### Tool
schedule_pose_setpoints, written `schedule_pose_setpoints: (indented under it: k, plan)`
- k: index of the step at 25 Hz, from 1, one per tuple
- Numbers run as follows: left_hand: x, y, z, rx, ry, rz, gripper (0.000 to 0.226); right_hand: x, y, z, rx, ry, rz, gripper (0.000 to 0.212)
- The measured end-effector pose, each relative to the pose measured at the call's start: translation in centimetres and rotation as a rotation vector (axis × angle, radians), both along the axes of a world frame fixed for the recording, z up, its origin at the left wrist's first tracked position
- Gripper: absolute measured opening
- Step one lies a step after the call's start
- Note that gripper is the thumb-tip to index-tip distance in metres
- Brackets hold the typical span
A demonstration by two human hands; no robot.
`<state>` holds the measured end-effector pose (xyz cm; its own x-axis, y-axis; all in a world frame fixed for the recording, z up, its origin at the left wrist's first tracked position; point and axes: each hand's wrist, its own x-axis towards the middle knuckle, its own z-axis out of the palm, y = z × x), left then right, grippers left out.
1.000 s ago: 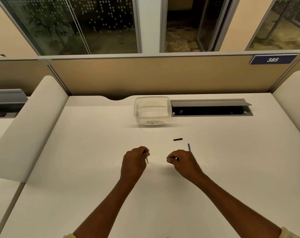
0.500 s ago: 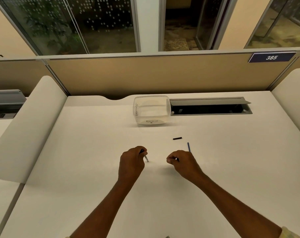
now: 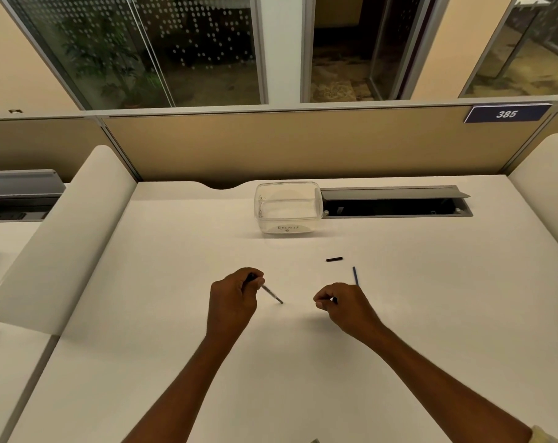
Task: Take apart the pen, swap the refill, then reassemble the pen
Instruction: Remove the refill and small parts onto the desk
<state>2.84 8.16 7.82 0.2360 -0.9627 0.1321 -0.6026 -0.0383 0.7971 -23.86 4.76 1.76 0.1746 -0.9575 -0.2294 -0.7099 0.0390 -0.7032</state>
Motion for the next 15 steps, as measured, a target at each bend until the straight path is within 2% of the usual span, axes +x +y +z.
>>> schedule_pose_setpoints:
  k: [10,15]
  plan:
    - [3.4,2.4,-0.1,0.007,0.31,0.123,0.013,1.3,1.1,0.2,0.032,-0.019,0.028,0.007]
    - [5.0,4.0,-0.3,-0.027,0.357,0.165,0.007,2.9,1.4,0.2,0.081,-0.014,0.07,0.007]
